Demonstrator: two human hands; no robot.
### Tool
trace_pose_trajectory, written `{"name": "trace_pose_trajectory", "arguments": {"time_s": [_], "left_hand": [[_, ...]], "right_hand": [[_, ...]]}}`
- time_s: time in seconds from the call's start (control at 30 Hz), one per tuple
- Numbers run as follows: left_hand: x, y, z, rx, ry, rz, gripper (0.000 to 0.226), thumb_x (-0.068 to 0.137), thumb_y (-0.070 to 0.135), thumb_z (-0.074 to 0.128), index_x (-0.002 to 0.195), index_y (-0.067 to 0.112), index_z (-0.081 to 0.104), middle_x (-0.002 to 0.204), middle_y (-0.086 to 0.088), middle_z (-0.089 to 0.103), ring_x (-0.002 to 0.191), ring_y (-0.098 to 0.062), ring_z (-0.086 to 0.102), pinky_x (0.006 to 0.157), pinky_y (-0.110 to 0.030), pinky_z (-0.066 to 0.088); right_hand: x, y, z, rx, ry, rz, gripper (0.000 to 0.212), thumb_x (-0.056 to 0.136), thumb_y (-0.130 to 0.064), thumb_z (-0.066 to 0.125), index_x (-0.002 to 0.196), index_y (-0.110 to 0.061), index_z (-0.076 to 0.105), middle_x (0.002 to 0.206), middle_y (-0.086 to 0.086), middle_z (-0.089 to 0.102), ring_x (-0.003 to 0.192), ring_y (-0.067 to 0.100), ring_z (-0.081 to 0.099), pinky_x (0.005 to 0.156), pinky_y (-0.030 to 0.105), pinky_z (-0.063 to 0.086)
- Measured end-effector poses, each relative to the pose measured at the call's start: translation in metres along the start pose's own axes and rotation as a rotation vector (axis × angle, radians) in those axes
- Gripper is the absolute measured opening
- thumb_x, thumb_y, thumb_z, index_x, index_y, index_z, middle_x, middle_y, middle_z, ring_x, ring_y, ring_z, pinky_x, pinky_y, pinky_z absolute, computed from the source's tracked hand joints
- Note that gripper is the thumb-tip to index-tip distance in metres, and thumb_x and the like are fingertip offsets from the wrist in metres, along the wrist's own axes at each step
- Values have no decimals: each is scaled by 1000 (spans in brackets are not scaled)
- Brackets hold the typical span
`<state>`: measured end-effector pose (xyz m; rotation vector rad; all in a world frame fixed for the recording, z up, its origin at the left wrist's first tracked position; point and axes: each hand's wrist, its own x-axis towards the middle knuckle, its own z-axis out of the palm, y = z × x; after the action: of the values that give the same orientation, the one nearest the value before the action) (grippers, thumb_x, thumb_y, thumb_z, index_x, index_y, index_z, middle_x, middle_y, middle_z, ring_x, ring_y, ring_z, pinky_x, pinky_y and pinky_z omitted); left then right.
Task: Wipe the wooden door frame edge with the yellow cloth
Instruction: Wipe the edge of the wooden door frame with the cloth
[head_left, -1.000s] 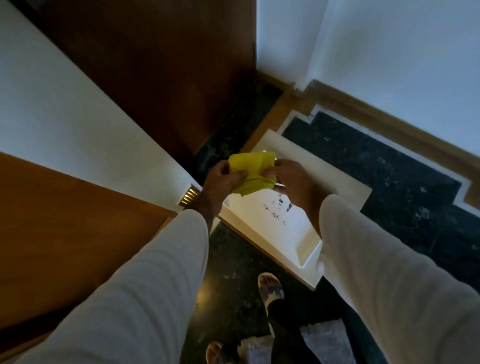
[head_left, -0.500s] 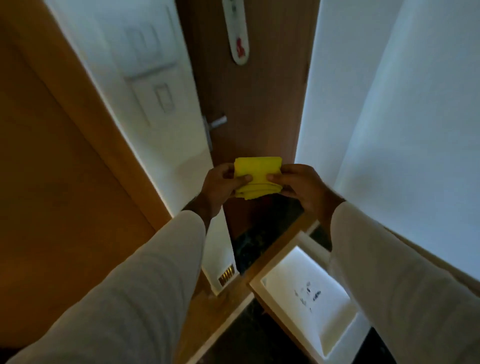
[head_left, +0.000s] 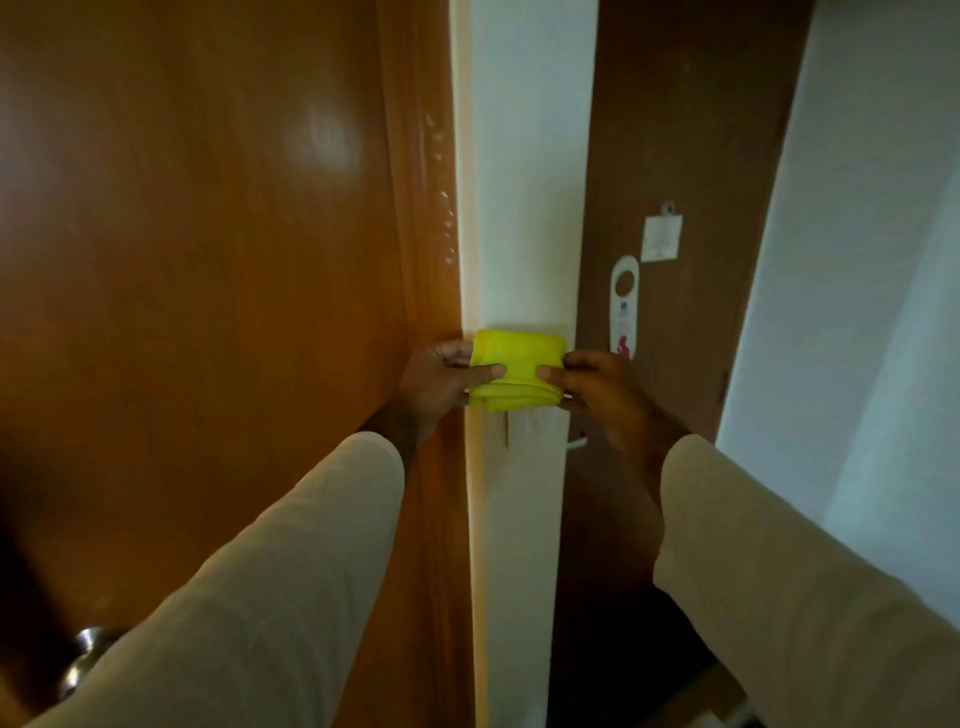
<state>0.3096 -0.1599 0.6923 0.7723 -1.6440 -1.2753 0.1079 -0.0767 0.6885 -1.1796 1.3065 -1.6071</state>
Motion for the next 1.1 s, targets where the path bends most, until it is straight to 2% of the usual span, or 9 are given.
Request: {"name": "trace_pose_trajectory", "arguments": {"time_s": [0.17, 0.3, 0.4, 0.5, 0.63, 0.73, 0.87, 1.0, 1.1], "left_hand": [[18, 52, -55, 48, 104, 104, 29, 88, 5, 80, 117, 1, 75, 103, -11, 81, 78, -15, 80, 69, -32, 68], [43, 106, -88, 57, 193, 177, 15, 93, 7, 75, 108, 9, 73, 94, -4, 77, 74, -13, 75, 57, -21, 62], [67, 143, -110, 74, 244, 235, 14, 92, 2, 75, 104, 10, 72, 89, 1, 77, 71, -10, 75, 57, -21, 62], [87, 172, -120, 108, 253, 297, 17, 91, 4, 76, 107, 10, 76, 91, 2, 80, 76, -13, 77, 60, -24, 63], [108, 198, -117, 131, 329, 371, 28, 87, 3, 80, 114, 0, 75, 90, -2, 78, 69, -9, 77, 61, -27, 63], [119, 202, -111, 167, 356, 379, 26, 77, 16, 90, 100, 14, 79, 98, -10, 79, 90, -29, 79, 83, -45, 66], [135, 190, -109, 180, 416, 413, 39, 51, 46, 91, 82, 27, 77, 99, -12, 82, 96, -37, 79, 88, -56, 65], [134, 185, -106, 220, 452, 453, 40, 54, 55, 80, 81, 26, 73, 94, -12, 80, 91, -38, 78, 83, -58, 65], [134, 186, -109, 263, 462, 441, 30, 62, 47, 81, 80, 25, 72, 94, -14, 79, 92, -40, 77, 82, -59, 65]], "right_hand": [[37, -51, 53, -6, -63, -114, 22, 91, -7, 74, 112, 0, 70, 107, 14, 72, 96, 25, 73, 70, 23, 63], [73, -109, 87, 75, 12, -198, 5, 90, -2, 73, 94, -4, 73, 92, 16, 74, 81, 25, 74, 64, 24, 63], [96, -153, 96, 97, 72, -278, 10, 87, 3, 73, 82, -6, 73, 82, 17, 73, 68, 22, 72, 64, 26, 63], [111, -183, 97, 10, 139, -415, 14, 88, -1, 72, 79, -12, 74, 83, 12, 76, 75, 24, 76, 70, 29, 64], [129, -201, 93, -411, 392, -948, 13, 93, -18, 70, 97, -10, 79, 92, 8, 80, 85, 21, 75, 83, 35, 63], [134, -207, 96, -692, 359, -1205, 28, 98, -29, 63, 112, -8, 76, 111, 10, 77, 103, 27, 70, 93, 39, 57], [136, -208, 118, -989, 214, -1244, 46, 104, -32, 47, 138, -3, 61, 141, 17, 63, 134, 33, 56, 115, 43, 45], [137, -198, 145, -1009, 117, -1200, 56, 107, -38, 39, 153, -6, 43, 159, 14, 46, 150, 28, 40, 120, 38, 35], [148, -185, 158, -939, 142, -1153, 63, 107, -46, 31, 158, -10, 33, 167, 10, 34, 157, 26, 27, 125, 40, 30]]}}
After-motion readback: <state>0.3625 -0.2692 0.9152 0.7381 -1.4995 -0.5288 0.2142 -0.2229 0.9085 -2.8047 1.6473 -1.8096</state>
